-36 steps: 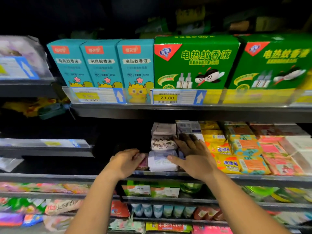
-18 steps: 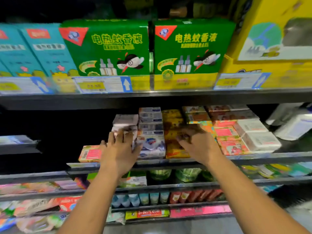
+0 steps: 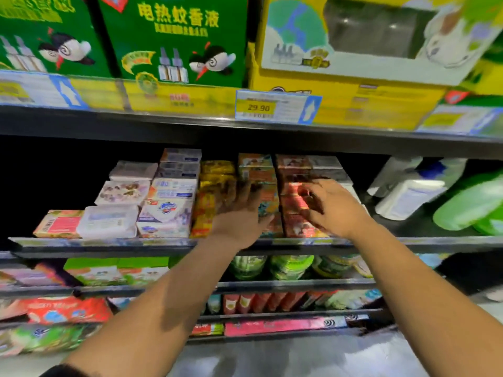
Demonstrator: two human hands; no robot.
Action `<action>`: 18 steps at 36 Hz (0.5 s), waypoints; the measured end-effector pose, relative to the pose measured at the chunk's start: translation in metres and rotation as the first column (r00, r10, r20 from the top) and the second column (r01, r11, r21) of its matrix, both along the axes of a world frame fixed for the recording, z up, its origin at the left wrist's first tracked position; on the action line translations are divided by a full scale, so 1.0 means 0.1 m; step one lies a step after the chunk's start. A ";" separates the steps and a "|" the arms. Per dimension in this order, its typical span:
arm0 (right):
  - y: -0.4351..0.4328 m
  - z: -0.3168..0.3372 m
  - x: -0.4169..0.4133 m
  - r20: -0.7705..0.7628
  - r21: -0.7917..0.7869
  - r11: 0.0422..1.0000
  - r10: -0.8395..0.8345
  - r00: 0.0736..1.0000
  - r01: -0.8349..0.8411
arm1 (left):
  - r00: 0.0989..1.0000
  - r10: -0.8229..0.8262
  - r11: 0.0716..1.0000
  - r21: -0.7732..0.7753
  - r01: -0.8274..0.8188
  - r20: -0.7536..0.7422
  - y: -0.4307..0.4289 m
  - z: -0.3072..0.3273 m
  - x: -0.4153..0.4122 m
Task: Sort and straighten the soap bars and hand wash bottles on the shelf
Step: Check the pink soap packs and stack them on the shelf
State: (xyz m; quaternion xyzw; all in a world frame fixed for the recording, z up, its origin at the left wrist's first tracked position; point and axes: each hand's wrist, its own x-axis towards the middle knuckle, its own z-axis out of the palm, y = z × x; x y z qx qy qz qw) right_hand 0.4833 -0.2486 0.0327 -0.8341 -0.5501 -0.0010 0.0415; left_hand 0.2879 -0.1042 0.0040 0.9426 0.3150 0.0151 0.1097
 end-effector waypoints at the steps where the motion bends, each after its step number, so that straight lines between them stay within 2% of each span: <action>1: 0.01 0.00 0.04 0.017 -0.001 1.000 0.031 0.999 -0.031 | 1.000 0.004 0.999 0.044 -0.004 0.005 -0.02 -0.06 0.05; 5: 0.09 0.02 0.13 -0.039 0.033 0.995 0.093 0.995 -0.092 | 0.998 0.053 0.977 0.204 -0.055 0.014 -0.07 -0.28 0.13; 7: 0.14 0.04 0.17 -0.084 0.059 0.993 0.104 0.991 -0.099 | 0.997 0.071 0.974 0.215 -0.070 0.003 -0.06 -0.33 0.15; 12: 0.24 -0.09 0.31 -0.059 0.056 0.998 0.022 0.998 -0.019 | 0.996 0.051 0.958 0.279 -0.069 0.070 -0.06 -0.38 0.14; 18: 0.25 -0.13 0.33 -0.044 -0.013 0.999 0.047 0.998 -0.048 | 0.997 0.067 0.982 0.173 -0.071 0.028 -0.06 -0.34 0.16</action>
